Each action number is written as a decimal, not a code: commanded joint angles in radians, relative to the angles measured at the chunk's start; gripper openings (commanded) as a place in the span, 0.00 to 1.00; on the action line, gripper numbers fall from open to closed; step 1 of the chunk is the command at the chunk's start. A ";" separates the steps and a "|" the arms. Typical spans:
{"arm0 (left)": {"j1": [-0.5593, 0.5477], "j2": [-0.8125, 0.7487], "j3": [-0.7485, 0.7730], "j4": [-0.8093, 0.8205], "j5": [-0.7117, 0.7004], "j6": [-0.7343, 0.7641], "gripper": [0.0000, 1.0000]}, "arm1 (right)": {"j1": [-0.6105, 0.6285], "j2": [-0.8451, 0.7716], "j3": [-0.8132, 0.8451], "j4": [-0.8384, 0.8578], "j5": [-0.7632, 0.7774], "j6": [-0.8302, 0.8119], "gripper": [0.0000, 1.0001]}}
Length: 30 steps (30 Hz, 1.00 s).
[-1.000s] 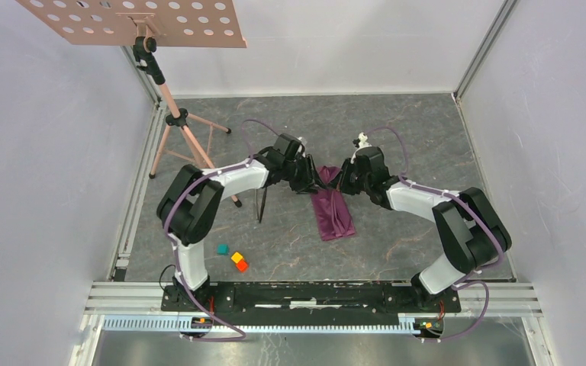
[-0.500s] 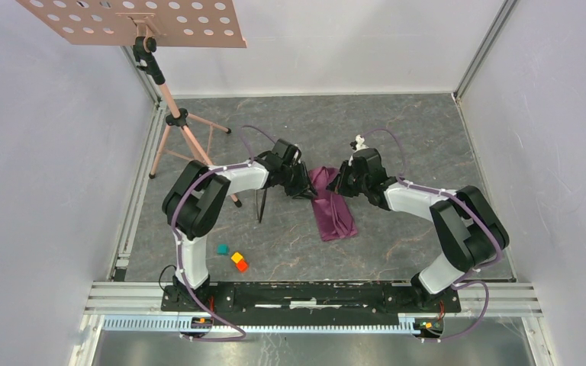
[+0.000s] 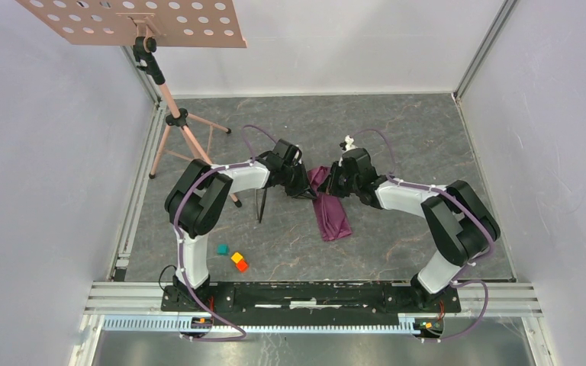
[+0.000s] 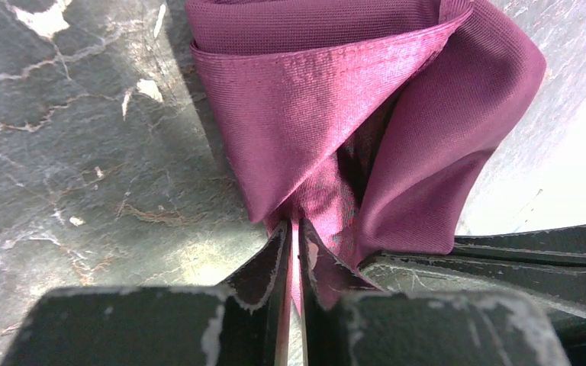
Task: Fold the napkin into a case and place the utensils inside
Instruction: Fold the 2/3-rectangle-folded napkin at the center of the board.
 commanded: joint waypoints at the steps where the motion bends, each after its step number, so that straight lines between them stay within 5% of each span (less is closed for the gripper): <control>1: -0.004 -0.001 0.005 -0.002 -0.053 0.056 0.13 | 0.008 0.009 0.035 0.037 0.016 0.020 0.00; 10: -0.004 -0.022 -0.007 0.003 -0.049 0.066 0.11 | 0.013 0.051 0.018 0.075 0.029 0.046 0.00; 20: -0.009 -0.173 -0.137 0.025 -0.070 0.097 0.49 | 0.013 0.112 0.030 0.110 0.034 0.072 0.00; 30: -0.140 -0.116 -0.072 -0.067 -0.152 0.084 0.53 | 0.013 0.102 0.027 0.111 0.025 0.069 0.00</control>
